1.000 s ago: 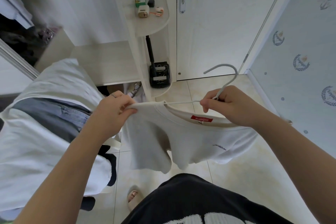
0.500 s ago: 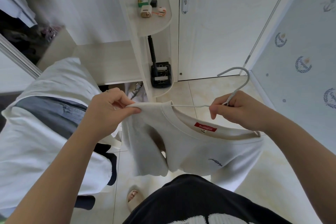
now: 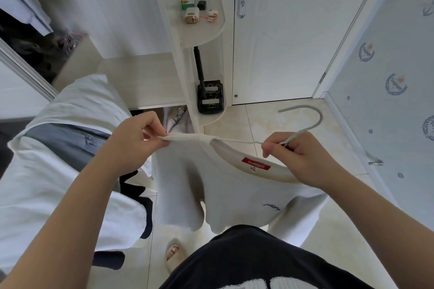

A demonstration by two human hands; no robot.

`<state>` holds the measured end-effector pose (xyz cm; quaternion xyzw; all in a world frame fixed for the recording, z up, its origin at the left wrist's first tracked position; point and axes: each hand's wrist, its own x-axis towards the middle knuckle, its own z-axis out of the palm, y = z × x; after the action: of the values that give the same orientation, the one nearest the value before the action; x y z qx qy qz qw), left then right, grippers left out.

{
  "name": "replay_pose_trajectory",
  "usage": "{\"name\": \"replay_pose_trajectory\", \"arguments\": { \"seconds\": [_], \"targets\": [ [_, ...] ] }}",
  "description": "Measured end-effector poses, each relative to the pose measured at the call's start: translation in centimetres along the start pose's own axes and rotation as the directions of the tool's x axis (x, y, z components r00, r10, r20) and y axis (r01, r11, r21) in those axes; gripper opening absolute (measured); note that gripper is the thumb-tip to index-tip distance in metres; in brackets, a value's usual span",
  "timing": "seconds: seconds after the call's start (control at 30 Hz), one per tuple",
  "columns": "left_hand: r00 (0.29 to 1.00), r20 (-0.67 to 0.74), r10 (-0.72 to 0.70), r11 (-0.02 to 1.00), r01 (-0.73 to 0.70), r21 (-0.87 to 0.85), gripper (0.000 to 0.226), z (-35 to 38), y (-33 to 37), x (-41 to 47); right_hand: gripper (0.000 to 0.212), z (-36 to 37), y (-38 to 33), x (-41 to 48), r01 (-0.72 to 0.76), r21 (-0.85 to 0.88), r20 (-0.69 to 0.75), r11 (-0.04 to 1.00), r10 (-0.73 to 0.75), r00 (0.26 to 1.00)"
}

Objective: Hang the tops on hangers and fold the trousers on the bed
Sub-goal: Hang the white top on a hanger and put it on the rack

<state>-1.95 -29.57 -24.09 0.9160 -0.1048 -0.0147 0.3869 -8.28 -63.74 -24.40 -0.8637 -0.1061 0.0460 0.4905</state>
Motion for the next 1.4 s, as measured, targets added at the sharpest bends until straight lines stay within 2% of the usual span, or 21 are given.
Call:
{"name": "replay_pose_trajectory", "arguments": {
  "seconds": [0.07,0.13,0.2,0.27,0.37,0.43,0.53,0.57,0.67,0.73,0.8,0.83,0.9,1.07,1.17,1.3,1.4],
  "targets": [
    [0.998,-0.064,0.021,0.998,-0.017,0.058,0.027,0.8,-0.4,-0.2,0.029,0.3,0.0,0.0,0.017,-0.005,0.004,1.0,-0.017,1.0],
    [0.982,-0.11,0.155,0.975,-0.135,0.174,0.015,1.5,-0.3,-0.4,0.029,0.5,-0.3,0.1,0.021,-0.009,0.015,1.0,-0.021,1.0],
    [0.955,-0.026,0.297,0.927,-0.281,0.248,0.015,2.3,0.6,-0.5,0.031,0.5,-0.9,0.3,0.014,-0.008,0.019,1.0,-0.014,1.0],
    [0.932,0.078,0.354,0.901,-0.362,0.238,0.022,3.4,1.8,-0.4,0.03,0.6,-1.8,0.8,-0.006,-0.014,0.028,1.0,0.006,1.0],
    [0.901,0.061,0.429,0.857,-0.428,0.286,0.034,4.6,2.6,0.0,0.029,0.7,-2.6,1.9,-0.02,-0.029,0.044,0.999,0.021,0.999],
    [0.901,-0.023,0.434,0.867,-0.41,0.283,0.034,4.8,2.5,0.3,0.025,0.4,-2.8,2.6,-0.014,-0.036,0.041,0.999,0.015,0.999],
    [0.904,-0.131,0.408,0.891,-0.362,0.275,0.026,4.0,2.1,0.7,0.008,-1.3,-1.1,3.2,0.025,-0.062,0.044,0.998,-0.022,0.999],
    [0.903,-0.161,0.397,0.897,-0.345,0.277,0.024,3.5,1.8,0.8,0.018,-2.2,0.2,3.0,0.015,-0.089,0.074,0.996,-0.008,0.997],
    [0.898,-0.249,0.362,0.917,-0.295,0.268,0.022,1.9,0.8,1.0,0.039,-4.8,5.7,1.7,-0.165,-0.146,0.141,0.975,0.186,0.972],
    [0.899,-0.279,0.338,0.926,-0.264,0.27,0.021,1.3,0.3,1.1,0.033,-5.8,9.1,0.8,-0.271,-0.162,0.134,0.949,0.294,0.946],
    [0.905,-0.275,0.325,0.928,-0.249,0.277,0.02,1.2,0.0,1.2,0.013,-5.9,10.8,0.5,-0.335,-0.204,0.083,0.92,0.357,0.931],
    [0.911,-0.257,0.324,0.926,-0.25,0.281,0.021,1.3,-0.2,1.4,0.017,-5.9,10.9,0.5,-0.343,-0.22,0.022,0.913,0.356,0.934],
    [0.919,-0.211,0.333,0.918,-0.264,0.296,0.025,1.6,-0.9,1.7,0.036,-5.8,10.8,0.6,-0.335,-0.225,-0.102,0.915,0.32,0.942],
    [0.954,-0.102,0.281,0.913,-0.233,0.336,0.041,1.9,-2.5,1.9,0.011,-5.9,8.3,0.9,-0.267,0.018,-0.356,0.964,0.256,0.899],
    [0.964,-0.102,0.245,0.912,-0.194,0.361,0.042,2.3,-2.8,1.7,0.012,-5.6,6.2,0.9,-0.137,0.04,-0.361,0.99,0.142,0.921],
    [0.935,-0.272,0.228,0.965,-0.178,0.194,0.017,2.1,-1.5,0.8,0.02,-5.7,4.7,0.9,0.01,-0.121,-0.395,0.993,-0.057,0.917],
    [0.93,-0.295,0.219,0.975,-0.199,0.097,0.019,1.9,-0.1,0.5,0.031,-6.2,4.3,1.3,0.019,-0.034,-0.348,0.999,-0.03,0.937]
  ]
}}
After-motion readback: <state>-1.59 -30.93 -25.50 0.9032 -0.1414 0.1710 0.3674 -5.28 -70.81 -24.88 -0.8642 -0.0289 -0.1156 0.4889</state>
